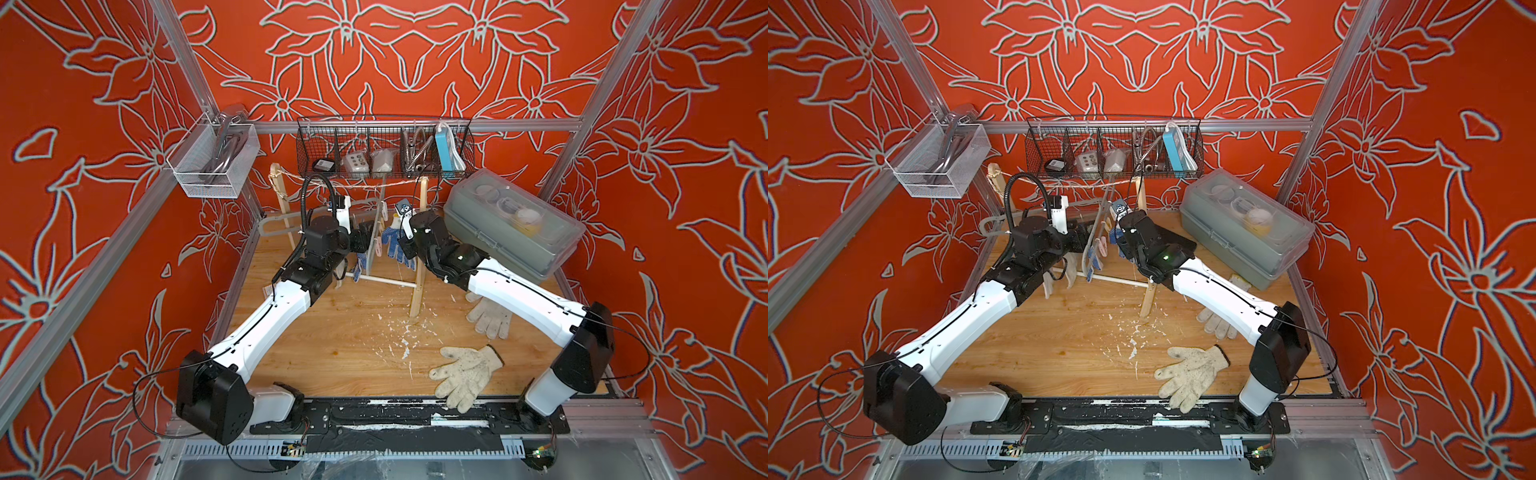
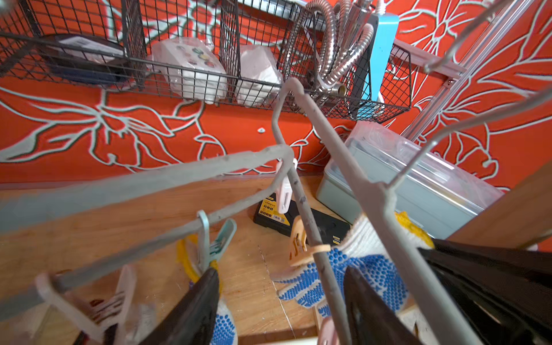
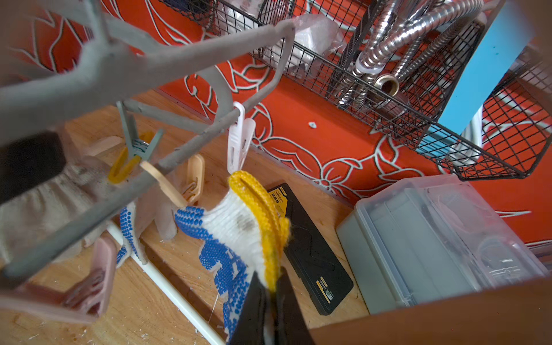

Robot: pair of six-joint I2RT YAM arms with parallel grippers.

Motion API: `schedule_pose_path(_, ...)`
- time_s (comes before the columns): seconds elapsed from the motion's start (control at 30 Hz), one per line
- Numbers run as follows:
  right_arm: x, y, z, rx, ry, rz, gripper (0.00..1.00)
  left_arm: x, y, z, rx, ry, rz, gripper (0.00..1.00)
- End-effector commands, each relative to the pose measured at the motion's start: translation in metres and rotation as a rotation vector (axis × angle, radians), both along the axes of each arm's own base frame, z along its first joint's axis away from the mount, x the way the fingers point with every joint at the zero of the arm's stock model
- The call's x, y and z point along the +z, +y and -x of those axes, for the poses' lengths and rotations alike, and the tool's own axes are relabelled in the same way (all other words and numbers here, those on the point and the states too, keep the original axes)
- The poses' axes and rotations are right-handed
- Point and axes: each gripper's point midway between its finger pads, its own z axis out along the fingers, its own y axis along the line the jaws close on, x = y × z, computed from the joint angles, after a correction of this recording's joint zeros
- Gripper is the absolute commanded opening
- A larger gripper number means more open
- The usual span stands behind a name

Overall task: Clip the gloves onto a hanger to dry
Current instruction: Adjust the hanger on the clothesline.

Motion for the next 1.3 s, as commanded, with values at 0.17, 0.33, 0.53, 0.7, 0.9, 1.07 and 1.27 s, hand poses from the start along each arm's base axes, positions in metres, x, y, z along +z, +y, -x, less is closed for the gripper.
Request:
schedule_pose_path(0.17, 0.013, 0.019, -0.013, 0.063, -0.046, -0.032, 0.00, -0.005, -0.012, -0.013, -0.052, 0.023, 0.059, 0.68)
schedule_pose_path(0.33, 0.011, 0.015, -0.022, 0.035, -0.040, 0.028, 0.00, -0.003, -0.038, -0.004, -0.167, 0.043, 0.076, 0.68)
schedule_pose_path(0.53, 0.005, 0.012, -0.024, 0.024, -0.021, 0.071, 0.00, -0.002, -0.045, 0.012, -0.211, 0.061, 0.119, 0.66)
schedule_pose_path(0.7, 0.012, 0.035, -0.007, 0.207, -0.010, -0.028, 0.00, -0.005, -0.065, 0.010, -0.297, 0.088, 0.164, 0.63)
schedule_pose_path(0.9, 0.019, 0.021, 0.002, 0.207, 0.007, -0.030, 0.00, 0.006, -0.089, 0.016, -0.397, 0.080, 0.170, 0.62)
schedule_pose_path(1.07, 0.030, 0.003, 0.012, 0.163, 0.003, -0.047, 0.00, 0.007, -0.107, 0.015, -0.438, 0.080, 0.188, 0.61)
schedule_pose_path(1.27, 0.031, -0.013, 0.021, 0.121, 0.000, -0.047, 0.00, 0.014, -0.128, 0.015, -0.481, 0.076, 0.201, 0.60)
